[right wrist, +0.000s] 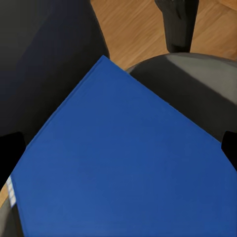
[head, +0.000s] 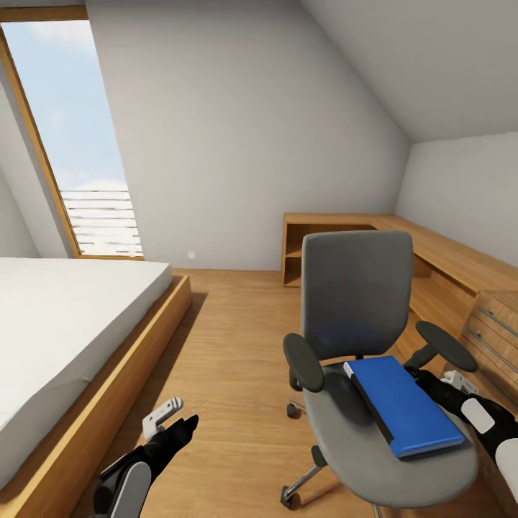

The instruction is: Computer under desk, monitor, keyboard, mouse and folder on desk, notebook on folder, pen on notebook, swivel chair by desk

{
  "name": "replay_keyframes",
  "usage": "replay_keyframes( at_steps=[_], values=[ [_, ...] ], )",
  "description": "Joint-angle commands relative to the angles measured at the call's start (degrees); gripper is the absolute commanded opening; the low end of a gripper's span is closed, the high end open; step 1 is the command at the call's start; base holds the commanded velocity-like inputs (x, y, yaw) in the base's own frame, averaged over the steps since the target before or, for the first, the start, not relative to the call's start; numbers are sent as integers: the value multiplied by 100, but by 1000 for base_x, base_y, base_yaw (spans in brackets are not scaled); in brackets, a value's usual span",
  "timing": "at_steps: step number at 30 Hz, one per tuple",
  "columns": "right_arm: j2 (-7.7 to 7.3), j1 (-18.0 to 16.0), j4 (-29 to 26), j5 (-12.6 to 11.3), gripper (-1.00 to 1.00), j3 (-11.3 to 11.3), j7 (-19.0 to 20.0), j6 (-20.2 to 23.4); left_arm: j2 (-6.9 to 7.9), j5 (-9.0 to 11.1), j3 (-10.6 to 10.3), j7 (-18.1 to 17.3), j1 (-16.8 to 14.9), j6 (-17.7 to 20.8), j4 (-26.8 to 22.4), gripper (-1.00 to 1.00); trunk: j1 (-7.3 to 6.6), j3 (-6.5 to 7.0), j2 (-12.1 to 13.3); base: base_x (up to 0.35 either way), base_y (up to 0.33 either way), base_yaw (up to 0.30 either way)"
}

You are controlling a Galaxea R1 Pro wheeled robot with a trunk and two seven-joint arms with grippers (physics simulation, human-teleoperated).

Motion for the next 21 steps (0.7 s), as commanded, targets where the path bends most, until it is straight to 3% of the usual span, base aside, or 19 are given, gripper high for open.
replay_keyframes(
  at_steps=[1,10,21],
  values=[
    [0,-3,-4,-29,100,-32,15,45,-4,61,7,46,-4,19,-7,100,-1,-6,-3,0,0,0],
    [-1,-3,-4,-29,100,-32,15,44,-1,62,6,53,-4,19,24,100,-1,-6,-3,0,-5,0],
    [-3,-3,-4,-24,100,-32,15,21,4,61,8,35,-4,12,47,100,-1,-6,-3,0,-104,0]
  ],
)
